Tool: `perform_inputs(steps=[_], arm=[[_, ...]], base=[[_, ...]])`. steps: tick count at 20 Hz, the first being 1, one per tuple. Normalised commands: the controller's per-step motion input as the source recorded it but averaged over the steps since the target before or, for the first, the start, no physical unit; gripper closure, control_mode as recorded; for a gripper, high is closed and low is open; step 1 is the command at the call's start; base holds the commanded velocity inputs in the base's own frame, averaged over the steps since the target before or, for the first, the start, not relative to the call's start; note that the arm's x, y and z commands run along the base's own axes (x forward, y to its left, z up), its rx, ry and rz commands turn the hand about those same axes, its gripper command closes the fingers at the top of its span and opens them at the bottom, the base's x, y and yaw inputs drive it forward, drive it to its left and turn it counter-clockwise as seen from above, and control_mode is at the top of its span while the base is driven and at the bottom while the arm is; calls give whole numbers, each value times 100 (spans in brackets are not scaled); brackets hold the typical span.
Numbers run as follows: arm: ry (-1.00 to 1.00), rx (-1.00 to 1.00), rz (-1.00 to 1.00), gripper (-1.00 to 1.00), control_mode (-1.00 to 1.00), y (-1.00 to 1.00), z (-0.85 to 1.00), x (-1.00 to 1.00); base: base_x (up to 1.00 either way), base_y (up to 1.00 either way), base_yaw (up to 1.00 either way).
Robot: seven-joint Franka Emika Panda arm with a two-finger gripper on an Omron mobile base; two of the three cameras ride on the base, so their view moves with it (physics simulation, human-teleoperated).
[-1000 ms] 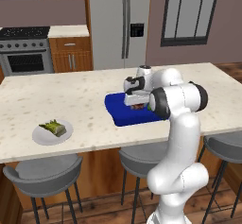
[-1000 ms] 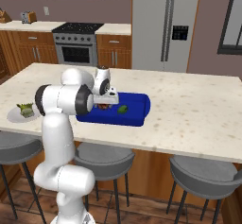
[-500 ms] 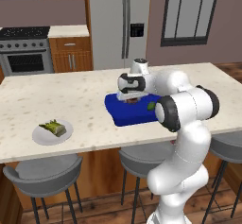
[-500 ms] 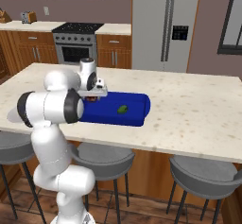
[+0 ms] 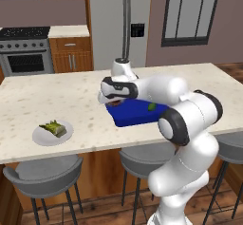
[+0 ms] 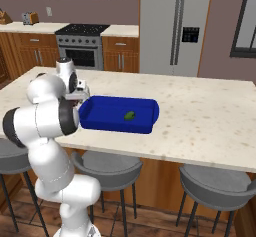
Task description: Create a steak meal by picking up the steak and asparagus from the tray and placing them on the plate. Leave the avocado on the tray.
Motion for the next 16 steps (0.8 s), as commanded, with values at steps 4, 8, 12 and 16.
perform_inputs(steps=[4, 8, 12, 16], arm=[[1, -2, 8, 100, -100, 100, 0, -31], [2, -2, 7, 100, -100, 100, 0, -24], [1, -2, 7, 100, -100, 100, 0, -26], [3, -1, 5, 100, -100, 100, 0, -19]], base=[[0, 0, 0], [0, 0, 0], [0, 0, 0], [0, 0, 0]])
